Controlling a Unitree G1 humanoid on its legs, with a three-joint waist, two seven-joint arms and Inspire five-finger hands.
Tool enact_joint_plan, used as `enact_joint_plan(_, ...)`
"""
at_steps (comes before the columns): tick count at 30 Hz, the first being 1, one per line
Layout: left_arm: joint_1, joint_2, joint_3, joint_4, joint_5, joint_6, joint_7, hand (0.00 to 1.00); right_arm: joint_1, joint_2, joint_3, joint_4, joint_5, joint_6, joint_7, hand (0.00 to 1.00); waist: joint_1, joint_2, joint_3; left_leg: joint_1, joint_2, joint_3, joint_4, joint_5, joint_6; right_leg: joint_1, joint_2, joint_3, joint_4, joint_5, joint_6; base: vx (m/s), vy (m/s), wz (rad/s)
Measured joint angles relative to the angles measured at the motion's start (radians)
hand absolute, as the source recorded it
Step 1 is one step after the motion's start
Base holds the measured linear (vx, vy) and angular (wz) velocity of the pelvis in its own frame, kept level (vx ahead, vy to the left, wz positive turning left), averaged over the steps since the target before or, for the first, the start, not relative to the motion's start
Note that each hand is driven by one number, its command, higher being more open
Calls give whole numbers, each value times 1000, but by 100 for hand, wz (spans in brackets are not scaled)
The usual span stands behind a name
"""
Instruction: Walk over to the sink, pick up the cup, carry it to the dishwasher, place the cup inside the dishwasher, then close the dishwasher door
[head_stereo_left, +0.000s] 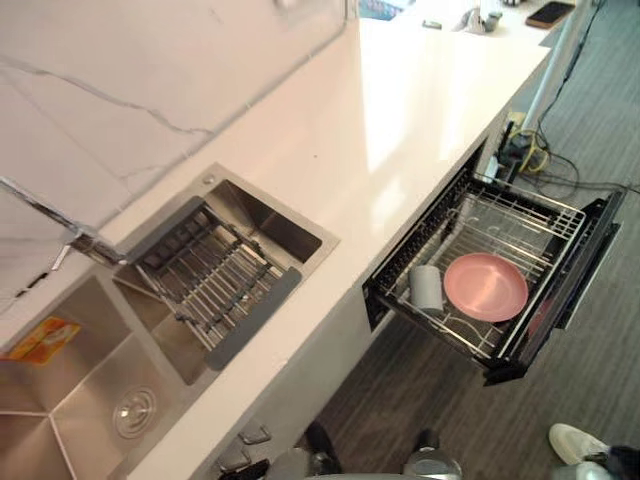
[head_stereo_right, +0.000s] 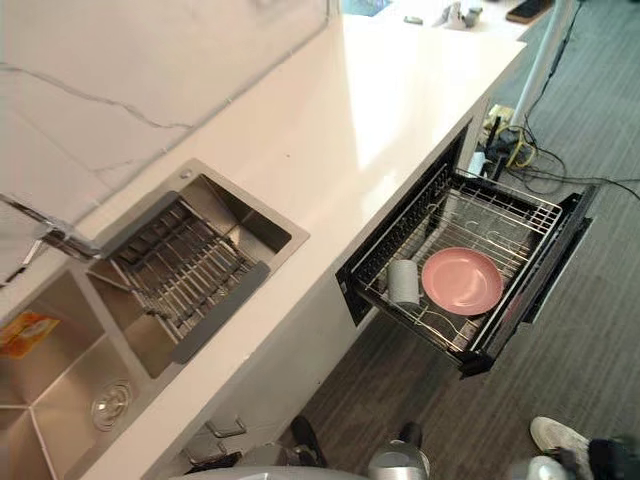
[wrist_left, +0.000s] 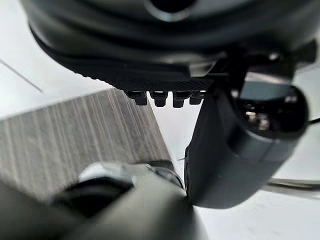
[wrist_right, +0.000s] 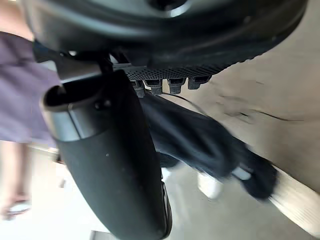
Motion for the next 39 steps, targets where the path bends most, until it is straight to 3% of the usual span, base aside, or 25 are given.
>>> enact_joint_plan(3,3,-6,1,1,0,-27,0,100,-41,10,114,-6,81,-42,192,100,20,1,-5,-23,-1,-25,-1,-12,2,2,1,-24,0,0,0,-90,57,27)
enact_joint_plan(8,26,-4,3,9,1,-63,0,100,-112,-35,182,-18,112,-73,323,100,64,-10,-12,-31,-11,-45,-2,-12,2,8,-6,-40,0,4,5,27,39,16)
enact_joint_plan(10,34,2,3,26,2,-70,0,100,-109,-42,177,-14,124,-76,334,100,68,-20,-18,-36,-15,-61,-3,-7,3,12,-8,-58,2,6,7,122,1,22)
enact_joint_plan(13,51,14,3,49,3,-69,0,100,-96,-72,178,0,191,-39,373,100,63,-29,-34,-35,-22,-83,-7,15,15,25,-10,-81,6,14,7,147,-19,20)
enact_joint_plan(19,61,22,2,49,31,-87,-1,100,-106,-203,215,110,272,95,497,100,69,-51,-47,-21,-34,-125,-7,21,13,65,-15,-132,7,3,17,43,11,22)
enact_joint_plan(25,90,23,3,36,46,-100,-17,100,-187,-269,268,160,310,180,522,100,103,-47,-38,-86,-32,-186,5,34,-2,37,-10,-197,15,-13,16,-94,71,28)
enact_joint_plan(31,107,17,3,83,46,-83,0,100,-259,-288,349,151,391,190,602,100,127,-52,-12,-133,-31,-203,-3,34,0,8,5,-203,-6,19,4,-22,53,7)
enact_joint_plan(33,106,9,4,82,46,-86,0,100,-264,-288,379,132,391,190,617,100,133,-53,-9,-145,-30,-219,-5,46,15,9,14,-218,-19,24,9,37,4,18)
enact_joint_plan(39,90,9,7,63,45,-112,-1,100,-313,-259,414,82,434,189,642,100,168,-69,14,-168,-33,-267,-22,77,25,-5,21,-265,3,1,3,80,-15,21)
